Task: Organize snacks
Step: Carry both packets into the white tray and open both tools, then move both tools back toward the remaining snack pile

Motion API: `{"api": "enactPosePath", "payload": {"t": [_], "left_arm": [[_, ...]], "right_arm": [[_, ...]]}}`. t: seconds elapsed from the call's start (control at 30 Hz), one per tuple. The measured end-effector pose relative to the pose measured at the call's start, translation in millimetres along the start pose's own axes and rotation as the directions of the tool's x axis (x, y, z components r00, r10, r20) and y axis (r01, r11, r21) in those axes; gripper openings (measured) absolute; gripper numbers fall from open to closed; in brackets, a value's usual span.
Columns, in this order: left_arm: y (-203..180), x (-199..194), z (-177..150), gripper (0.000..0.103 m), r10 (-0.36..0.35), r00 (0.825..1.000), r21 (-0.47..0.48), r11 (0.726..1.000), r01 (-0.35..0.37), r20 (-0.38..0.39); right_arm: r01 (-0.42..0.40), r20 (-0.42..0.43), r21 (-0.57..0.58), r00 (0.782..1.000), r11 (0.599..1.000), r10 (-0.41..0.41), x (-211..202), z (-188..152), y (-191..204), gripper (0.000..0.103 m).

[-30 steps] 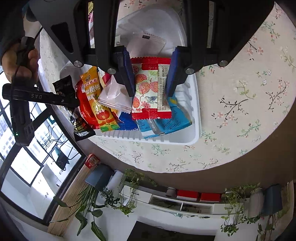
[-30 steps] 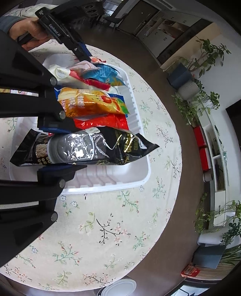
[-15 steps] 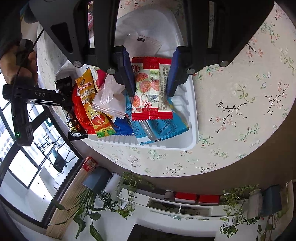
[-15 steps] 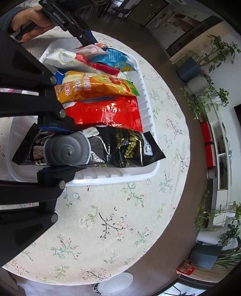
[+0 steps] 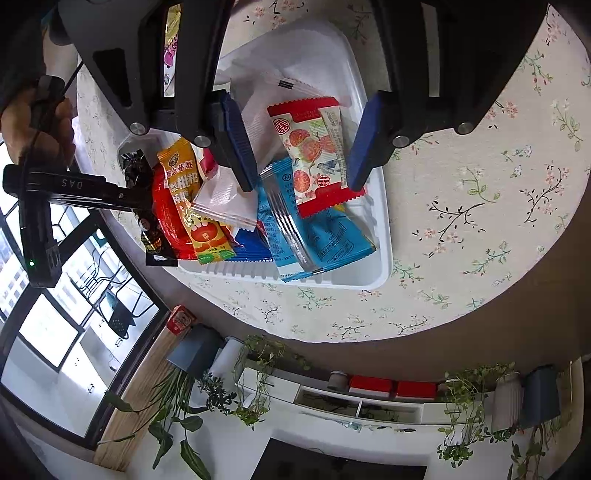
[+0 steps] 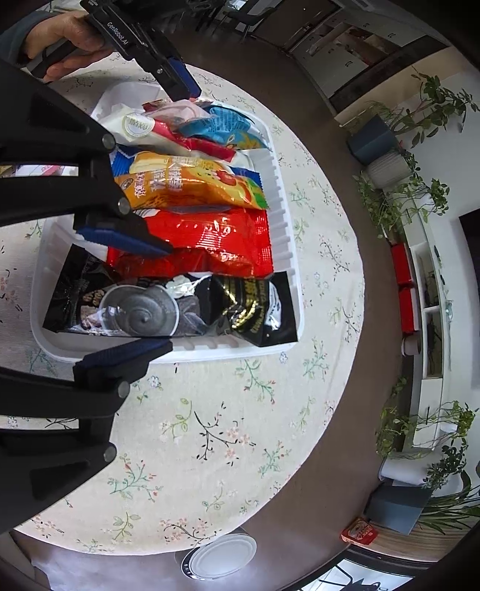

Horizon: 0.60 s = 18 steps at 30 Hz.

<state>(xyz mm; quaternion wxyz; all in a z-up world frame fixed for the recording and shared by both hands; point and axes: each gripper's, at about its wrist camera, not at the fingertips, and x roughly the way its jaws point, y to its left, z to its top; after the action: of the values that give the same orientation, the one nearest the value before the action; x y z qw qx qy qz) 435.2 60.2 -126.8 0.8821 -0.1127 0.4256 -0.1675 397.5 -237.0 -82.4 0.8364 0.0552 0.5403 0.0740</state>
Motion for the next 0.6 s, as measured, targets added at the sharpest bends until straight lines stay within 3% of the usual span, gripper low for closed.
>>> {"api": "enactPosePath", "payload": {"t": [0.3,0.43,0.6], "left_arm": [[-8,0,-2,0.055,-0.018,1.000,0.015,1.000,0.018,0.012],[-10,-2,-2,0.066,-0.018,1.000,0.017,1.000,0.017,0.017],[-10,-10,-5,0.073,-0.012,0.999,0.010,1.000,0.011,0.034]], "right_arm": [[-0.009,0.022,0.009,1.000,1.000,0.009,-3,-3,-2,0.052],[-0.033,0.031,0.026,0.999,0.999,0.032,-4,-4,-2,0.052],[-0.035,0.047,0.023,0.998,0.999,0.034,-7,-8,0,0.052]]}}
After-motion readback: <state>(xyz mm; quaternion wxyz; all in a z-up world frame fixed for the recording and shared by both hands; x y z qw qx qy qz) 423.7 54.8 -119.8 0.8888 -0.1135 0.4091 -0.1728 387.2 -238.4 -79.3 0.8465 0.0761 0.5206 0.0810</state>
